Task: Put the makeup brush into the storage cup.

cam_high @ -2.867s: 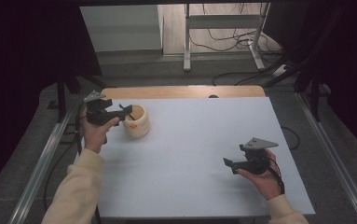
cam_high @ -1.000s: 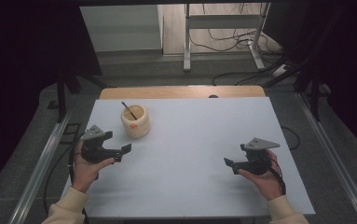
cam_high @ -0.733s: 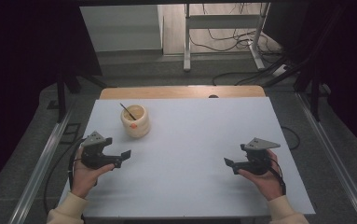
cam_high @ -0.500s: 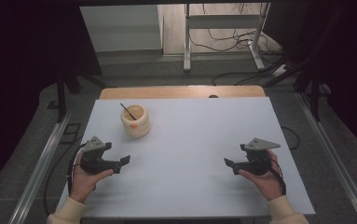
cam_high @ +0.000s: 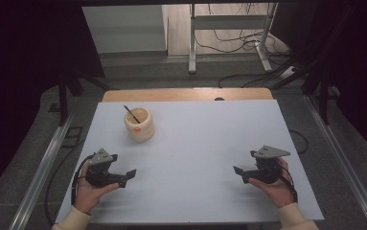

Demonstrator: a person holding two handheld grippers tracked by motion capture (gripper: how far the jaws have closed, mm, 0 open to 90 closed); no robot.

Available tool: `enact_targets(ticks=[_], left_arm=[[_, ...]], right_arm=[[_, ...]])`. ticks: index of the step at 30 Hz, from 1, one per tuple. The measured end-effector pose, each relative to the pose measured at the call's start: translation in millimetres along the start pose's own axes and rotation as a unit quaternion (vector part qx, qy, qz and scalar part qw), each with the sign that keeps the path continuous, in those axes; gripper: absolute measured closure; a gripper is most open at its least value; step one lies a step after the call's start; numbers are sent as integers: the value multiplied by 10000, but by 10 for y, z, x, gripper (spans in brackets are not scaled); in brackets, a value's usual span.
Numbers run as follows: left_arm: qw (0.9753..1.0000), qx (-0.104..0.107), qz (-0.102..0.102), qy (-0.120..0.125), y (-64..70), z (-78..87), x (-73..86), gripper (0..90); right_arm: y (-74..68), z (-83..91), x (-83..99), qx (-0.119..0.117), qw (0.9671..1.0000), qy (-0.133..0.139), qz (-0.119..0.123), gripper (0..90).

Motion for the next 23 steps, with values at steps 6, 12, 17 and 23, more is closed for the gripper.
enact_targets(ticks=[6,12,17,23], left_arm=[[10000,26,-10,-38,32,-20,18,27],[9999,79,61,-12,7,-30,15,26],[9999,89,106,2,-3,-40,7,26],[9999,77,135,30,-13,-25,-8,26]], right_arm=[[20,7,-8,18,10000,59,-24,97],[41,22,-8,12,9999,96,-46,95],[56,7,-9,-1,9999,102,-50,95],[58,-3,-25,-63,9998,158,-57,95]])
Point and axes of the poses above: each handheld gripper's, and its own axes: z roughly backward along the jaws, x roughly out of its underside, y roughly to its right, the point moved 8 cm from there along -z, roughly forward along the jaws, and after that the axes turned 4 degrees about -z, right-handed, at the moved point
